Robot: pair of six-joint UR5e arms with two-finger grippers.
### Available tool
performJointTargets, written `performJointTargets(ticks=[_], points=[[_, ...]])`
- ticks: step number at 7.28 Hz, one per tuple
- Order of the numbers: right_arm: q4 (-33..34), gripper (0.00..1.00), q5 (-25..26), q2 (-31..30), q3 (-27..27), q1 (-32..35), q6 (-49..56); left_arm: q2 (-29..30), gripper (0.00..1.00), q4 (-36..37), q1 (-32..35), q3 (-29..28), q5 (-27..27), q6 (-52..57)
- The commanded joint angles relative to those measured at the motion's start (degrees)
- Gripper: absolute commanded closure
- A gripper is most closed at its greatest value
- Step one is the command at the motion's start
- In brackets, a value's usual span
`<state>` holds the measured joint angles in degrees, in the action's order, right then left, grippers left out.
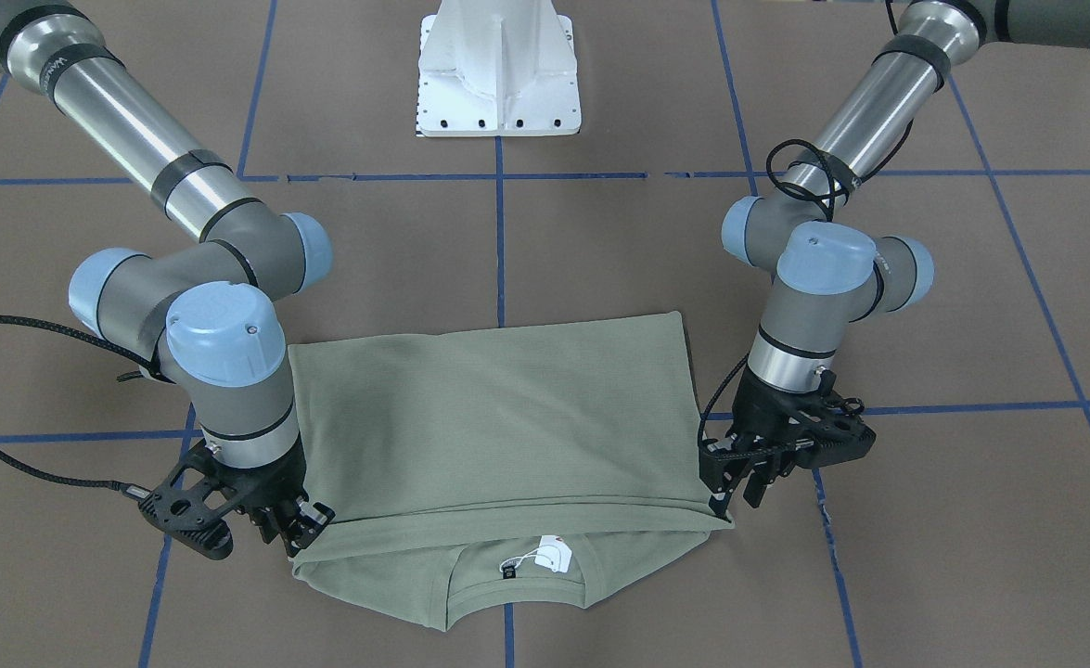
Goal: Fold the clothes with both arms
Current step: 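Draw the right gripper back from the folded shirt edge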
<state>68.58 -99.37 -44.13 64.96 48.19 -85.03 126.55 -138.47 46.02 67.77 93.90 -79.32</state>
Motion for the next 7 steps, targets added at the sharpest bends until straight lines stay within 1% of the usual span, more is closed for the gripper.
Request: performJointTargets(ticks=[1, 2, 3, 4, 6, 7], points=[[0.1, 0.53, -0.5, -4.4, 7.5, -0.3, -0.5, -0.5, 0.41, -2.2, 0.5, 2.6, 0.9, 0.1], [0.1, 0.5, -1.3, -10.6, 15.3, -2.5, -0.8, -1.6, 0.39, -2.1, 0.6, 5.2, 3.9, 0.0], [0.1, 0.43, -2.1, -16.7, 22.2, -4.0, -2.4, -3.5, 0.38, -2.1, 0.6, 7.8, 4.8, -0.1], [0.1, 0.39, -2.1, -19.4, 26.0, -5.5, -5.6, -5.0, 0.38, -2.1, 0.6, 9.7, 5.1, 0.0], [-0.1, 0.33, -2.0, -23.2, 29.9, -8.3, -13.4, -5.1, 0.38, -1.9, 0.6, 9.9, 5.2, 0.0], [-0.1, 0.31, -2.1, -24.3, 31.5, -9.2, -14.1, -5.2, 0.38, -1.9, 0.6, 9.9, 5.2, 0.1]])
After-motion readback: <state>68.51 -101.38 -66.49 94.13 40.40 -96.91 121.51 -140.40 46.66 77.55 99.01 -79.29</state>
